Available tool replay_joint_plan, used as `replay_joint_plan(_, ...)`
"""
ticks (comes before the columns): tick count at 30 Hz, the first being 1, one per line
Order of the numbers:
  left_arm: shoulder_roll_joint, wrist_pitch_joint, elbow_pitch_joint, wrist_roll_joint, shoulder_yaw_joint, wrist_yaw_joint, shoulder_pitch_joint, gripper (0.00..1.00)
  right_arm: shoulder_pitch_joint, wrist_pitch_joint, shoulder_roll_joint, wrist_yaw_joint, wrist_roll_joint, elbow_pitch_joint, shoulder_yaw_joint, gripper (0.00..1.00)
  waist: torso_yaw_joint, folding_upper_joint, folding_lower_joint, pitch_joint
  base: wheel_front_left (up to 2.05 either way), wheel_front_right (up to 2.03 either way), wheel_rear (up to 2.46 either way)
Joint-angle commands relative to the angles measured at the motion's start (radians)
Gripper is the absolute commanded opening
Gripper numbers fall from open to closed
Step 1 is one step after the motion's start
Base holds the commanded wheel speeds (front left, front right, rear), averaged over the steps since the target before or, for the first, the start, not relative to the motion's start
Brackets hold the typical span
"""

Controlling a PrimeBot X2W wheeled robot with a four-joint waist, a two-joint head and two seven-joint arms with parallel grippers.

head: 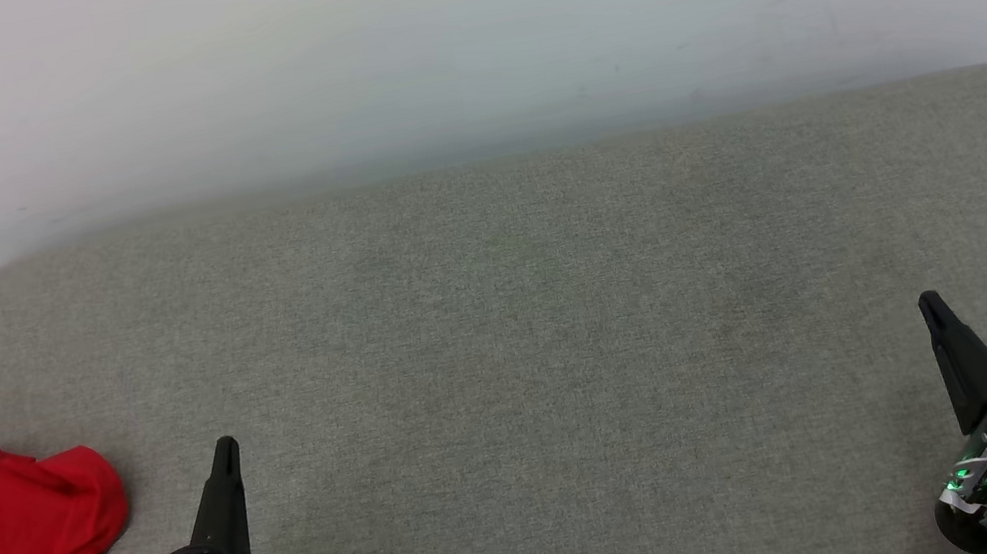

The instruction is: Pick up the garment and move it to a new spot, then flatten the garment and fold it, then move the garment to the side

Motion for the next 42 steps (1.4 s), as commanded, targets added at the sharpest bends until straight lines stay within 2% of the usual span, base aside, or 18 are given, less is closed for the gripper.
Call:
replay_joint_plan(1, -0.002, 0.004, -0.004, 0.0, 0.002, -0.003, -0.007, 0.0, -0.013, 0.001, 0.003, 0.0, -0.006, 0.001, -0.001, 0.0, 0.0, -0.0001, 0.0, 0.0, 0.0, 0.0, 0.0)
replay_joint_plan(28, -0.002, 0.004, -0.004, 0.0, 0.002, -0.003, -0.007, 0.0, -0.013, 0.001, 0.003, 0.0, -0.006, 0.001, -0.001, 0.0, 0.0, -0.0001, 0.0, 0.0, 0.0, 0.0, 0.0)
replay_joint_plan(29, 0.0, 0.0, 0.0, 0.0, -0.001, 0.0, 0.0, 1.0, 0.0, 0.0, 0.0, 0.0, 0.0, 0.0, 0.0, 1.0, 0.0, -0.0001, 0.0, 0.0, 0.0, 0.0, 0.0)
replay_joint_plan(32, -0.002, -0.003, 0.024, 0.0, -0.006, 0.0, 0.02, 1.0, 0.023, -0.002, 0.001, 0.0, 0.0, 0.023, 0.002, 1.0, 0.0, -0.0001, 0.0, 0.0, 0.0, 0.0, 0.0)
replay_joint_plan(42, -0.001, -0.049, -0.019, 0.002, -0.064, 0.0, 0.023, 1.0, 0.046, -0.051, 0.001, 0.0, -0.02, -0.03, 0.031, 1.0, 0.0, -0.0001, 0.0, -0.003, 0.0, 0.0, 0.0)
